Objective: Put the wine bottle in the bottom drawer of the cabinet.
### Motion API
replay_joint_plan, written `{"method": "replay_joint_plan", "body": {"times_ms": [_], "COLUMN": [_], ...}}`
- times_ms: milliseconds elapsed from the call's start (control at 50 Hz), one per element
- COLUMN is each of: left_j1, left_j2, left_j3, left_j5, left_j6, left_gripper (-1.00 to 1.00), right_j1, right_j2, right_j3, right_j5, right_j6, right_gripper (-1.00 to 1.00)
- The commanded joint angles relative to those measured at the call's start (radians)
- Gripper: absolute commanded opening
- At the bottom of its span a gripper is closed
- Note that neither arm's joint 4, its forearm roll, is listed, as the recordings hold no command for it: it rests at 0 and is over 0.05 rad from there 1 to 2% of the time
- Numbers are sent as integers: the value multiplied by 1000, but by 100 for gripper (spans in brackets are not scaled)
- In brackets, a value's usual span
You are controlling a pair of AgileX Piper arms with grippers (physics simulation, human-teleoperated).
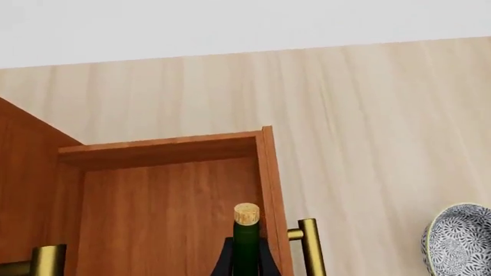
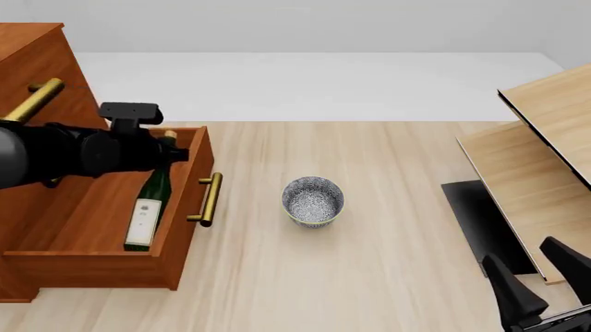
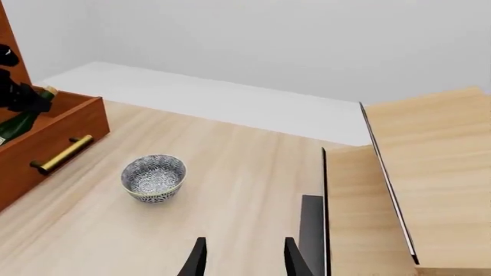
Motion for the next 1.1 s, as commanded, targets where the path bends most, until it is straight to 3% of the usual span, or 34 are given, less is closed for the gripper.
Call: {"method": "replay_joint_plan", "body": {"times_ms": [20, 1100], "left_j1": [3, 13], "left_j2": [51, 98], "left_j3": [57, 68], "left_j5": [13, -26], "left_j6": [8, 10], "left_gripper": [-100, -100], "right_j1": [-7, -9], "right_j2": [-1, 5], "right_j3": [0, 0], "right_j5": [3, 1], "right_j6": [-1, -4], "right_gripper": [100, 100]}}
